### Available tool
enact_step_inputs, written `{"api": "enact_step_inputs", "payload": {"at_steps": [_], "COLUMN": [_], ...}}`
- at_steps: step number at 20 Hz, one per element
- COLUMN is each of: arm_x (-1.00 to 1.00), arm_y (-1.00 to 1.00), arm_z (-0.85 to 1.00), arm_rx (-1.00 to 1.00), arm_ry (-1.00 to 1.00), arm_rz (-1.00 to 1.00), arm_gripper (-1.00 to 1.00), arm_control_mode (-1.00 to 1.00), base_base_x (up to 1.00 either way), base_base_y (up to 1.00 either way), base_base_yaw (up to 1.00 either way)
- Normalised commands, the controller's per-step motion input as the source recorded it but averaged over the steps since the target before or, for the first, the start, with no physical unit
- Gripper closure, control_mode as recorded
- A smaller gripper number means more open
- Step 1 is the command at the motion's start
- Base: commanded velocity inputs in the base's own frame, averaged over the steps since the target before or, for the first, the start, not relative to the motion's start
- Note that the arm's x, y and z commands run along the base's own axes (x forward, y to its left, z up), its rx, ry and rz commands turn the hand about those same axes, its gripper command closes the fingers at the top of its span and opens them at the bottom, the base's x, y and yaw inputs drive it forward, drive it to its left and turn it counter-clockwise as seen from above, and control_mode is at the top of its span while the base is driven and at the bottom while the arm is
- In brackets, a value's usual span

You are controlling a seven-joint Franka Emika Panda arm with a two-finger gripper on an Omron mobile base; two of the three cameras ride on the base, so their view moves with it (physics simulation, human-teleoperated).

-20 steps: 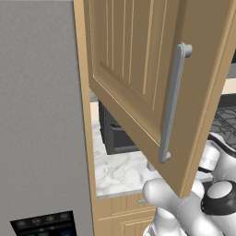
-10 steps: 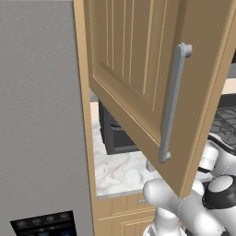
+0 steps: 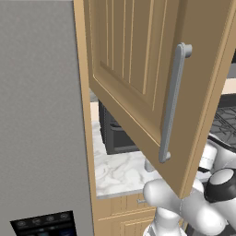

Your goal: Pick the bar soap and spray from the cabinet and place them on the counter.

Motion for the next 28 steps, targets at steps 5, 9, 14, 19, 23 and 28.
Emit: {"api": "enact_step_inputs", "payload": {"at_steps": [5, 9, 14, 19, 23, 28], "arm_x": [0.11, 0.10, 0.08, 0.04, 0.02, 0.01], "arm_y": [0.00, 0.00, 0.00, 0.00, 0.00, 0.00], "arm_z": [-0.06, -0.07, -0.06, -0.08, -0.10, -0.11], "arm_rx": [0.02, 0.01, 0.01, 0.01, 0.01, 0.01], "arm_ry": [0.00, 0.00, -0.01, -0.01, -0.01, -0.01], "arm_rz": [0.01, 0.01, 0.01, 0.01, 0.01, 0.01], "arm_gripper": [1.00, 1.00, 1.00, 1.00, 1.00, 1.00], "arm_control_mode": [-1.00, -1.00, -1.00, -1.00, -1.00, -1.00], "base_base_x": [0.00, 0.00, 0.00, 0.00, 0.00, 0.00], "base_base_y": [0.00, 0.00, 0.00, 0.00, 0.00, 0.00], "base_base_yaw": [0.00, 0.00, 0.00, 0.00, 0.00, 0.00]}}
